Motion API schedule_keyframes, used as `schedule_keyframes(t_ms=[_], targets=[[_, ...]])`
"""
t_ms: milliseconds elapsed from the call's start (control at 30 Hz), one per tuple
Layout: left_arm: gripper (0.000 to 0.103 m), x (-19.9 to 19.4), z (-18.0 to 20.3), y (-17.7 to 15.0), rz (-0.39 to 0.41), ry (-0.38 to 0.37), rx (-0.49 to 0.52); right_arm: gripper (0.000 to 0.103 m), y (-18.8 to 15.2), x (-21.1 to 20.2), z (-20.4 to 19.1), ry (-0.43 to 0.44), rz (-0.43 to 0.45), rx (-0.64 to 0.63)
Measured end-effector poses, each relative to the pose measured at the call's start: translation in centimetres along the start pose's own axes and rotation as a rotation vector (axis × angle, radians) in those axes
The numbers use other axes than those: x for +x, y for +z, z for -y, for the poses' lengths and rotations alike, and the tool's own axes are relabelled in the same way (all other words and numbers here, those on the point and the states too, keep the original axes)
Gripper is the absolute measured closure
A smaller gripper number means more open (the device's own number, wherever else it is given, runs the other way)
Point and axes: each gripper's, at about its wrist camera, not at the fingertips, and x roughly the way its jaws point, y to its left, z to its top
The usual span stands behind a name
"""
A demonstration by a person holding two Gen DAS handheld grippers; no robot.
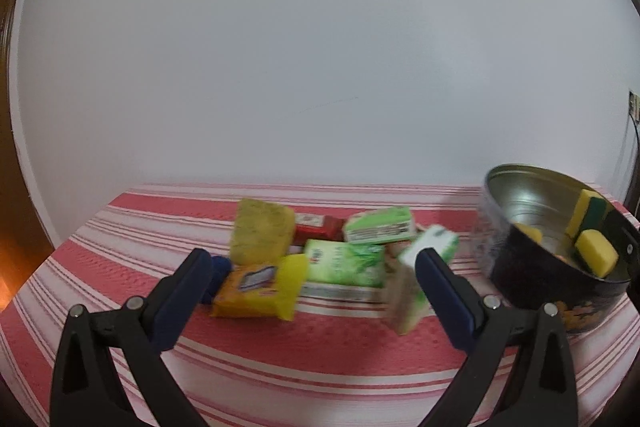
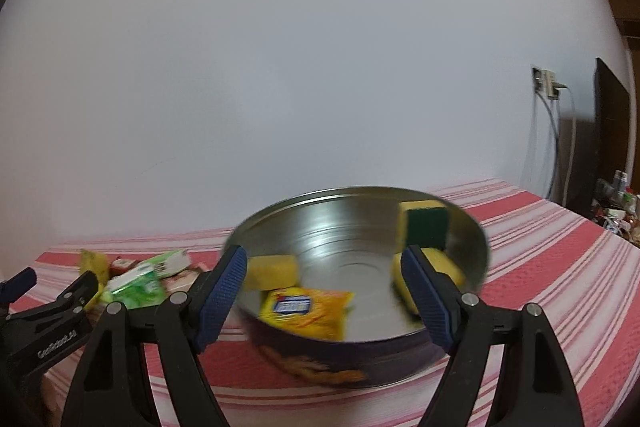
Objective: Organize objects
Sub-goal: 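Withdraw both tools from the tin toward the remaining pile, then grasp the green tissue pack with the right tool while the left tool grasps the yellow snack bag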
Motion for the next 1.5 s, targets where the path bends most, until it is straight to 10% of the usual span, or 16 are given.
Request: schedule_keyframes(t_ms=[933, 1267, 1333, 1500], targets=[[0.000, 3.7, -12.7, 0.5, -0.102, 0.220, -0.168, 0.021, -2.6, 7.1, -10.7, 0.266, -0.363, -0.033], [0.000, 3.2, -9.9, 0.5, -0.105, 0.082, -0.073, 0.021, -3.2, 9.6, -13.1, 0.255, -0.445, -0.067], [0.000, 3.1, -9.3, 0.5, -0.110, 0.048, -0.052, 0.042, -3.1, 10.3, -12.3, 0.267, -0.434, -0.037], [0.000, 3.3, -8.2, 0.3, -0.119, -0.017, -0.021, 0.048, -3.3, 10.8, -11.0, 0.307, -0.439, -0.004]])
